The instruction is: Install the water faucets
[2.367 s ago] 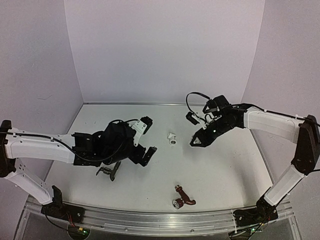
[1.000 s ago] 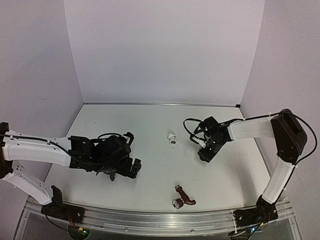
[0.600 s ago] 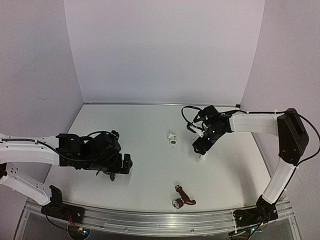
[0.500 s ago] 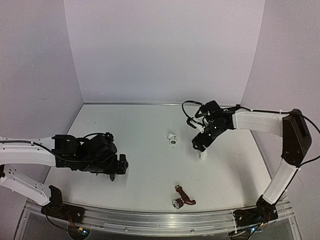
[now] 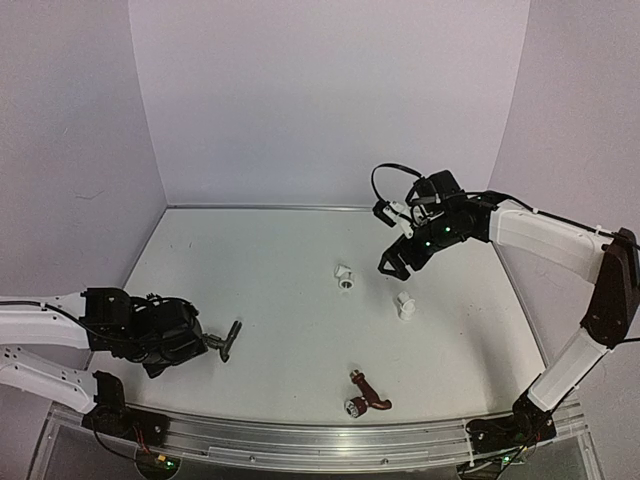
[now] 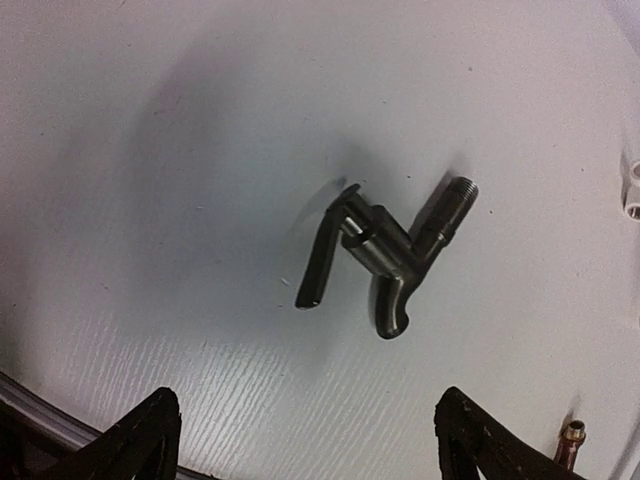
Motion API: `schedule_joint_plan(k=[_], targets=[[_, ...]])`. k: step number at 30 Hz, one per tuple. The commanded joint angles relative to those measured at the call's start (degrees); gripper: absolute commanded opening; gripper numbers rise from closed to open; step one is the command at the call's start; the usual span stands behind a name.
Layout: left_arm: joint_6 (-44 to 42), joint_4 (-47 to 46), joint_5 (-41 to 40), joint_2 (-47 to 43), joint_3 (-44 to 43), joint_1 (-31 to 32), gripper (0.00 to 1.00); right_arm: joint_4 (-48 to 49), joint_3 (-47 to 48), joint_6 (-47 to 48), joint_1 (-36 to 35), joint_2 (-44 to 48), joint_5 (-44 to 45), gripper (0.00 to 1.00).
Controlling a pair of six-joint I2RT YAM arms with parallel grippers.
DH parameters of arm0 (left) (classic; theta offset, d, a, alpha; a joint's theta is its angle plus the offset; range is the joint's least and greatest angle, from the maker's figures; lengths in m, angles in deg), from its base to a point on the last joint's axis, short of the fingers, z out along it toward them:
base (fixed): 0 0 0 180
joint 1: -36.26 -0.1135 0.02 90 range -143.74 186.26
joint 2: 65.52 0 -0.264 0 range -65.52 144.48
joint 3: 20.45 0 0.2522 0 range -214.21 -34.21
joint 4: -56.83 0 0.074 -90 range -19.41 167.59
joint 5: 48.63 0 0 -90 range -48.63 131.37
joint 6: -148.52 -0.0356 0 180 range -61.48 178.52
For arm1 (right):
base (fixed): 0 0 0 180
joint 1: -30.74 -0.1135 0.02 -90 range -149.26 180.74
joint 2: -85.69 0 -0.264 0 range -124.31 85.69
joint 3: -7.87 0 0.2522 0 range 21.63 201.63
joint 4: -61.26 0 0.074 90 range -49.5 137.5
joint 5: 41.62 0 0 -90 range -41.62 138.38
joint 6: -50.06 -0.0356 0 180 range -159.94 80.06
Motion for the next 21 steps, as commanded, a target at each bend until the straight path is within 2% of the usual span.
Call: schedule_joint_plan(k=[1, 5, 10, 16, 21], targets=[[10.8, 3.6, -4.6, -3.1, 1.9, -0.1, 0.84, -1.3, 0.5, -0.3, -0.1, 1.4, -2.3, 0.98], [7.6, -2.5, -4.5, -6.2, 4.5, -3.0, 0.76, -1.9, 1.4, -0.5, -0.1, 1.3, -3.7, 0.98], [-2.1, -16.1, 3.4, -7.5, 10.1, -12.1, 0.70, -2.7, 2.4, -0.7, -0.1, 0.9, -4.8, 0.98], [-8.6, -25.2, 4.6, -4.5, 11.3, -14.2, 0.69, -3.2, 2.4, -0.5, -0.1, 1.3, -5.0, 0.98], [-12.8, -34.9, 9.4, -0.5, 12.9, -19.0, 0.67, -3.4, 2.3, -0.6, -0.1, 1.2, -5.4, 0.98]])
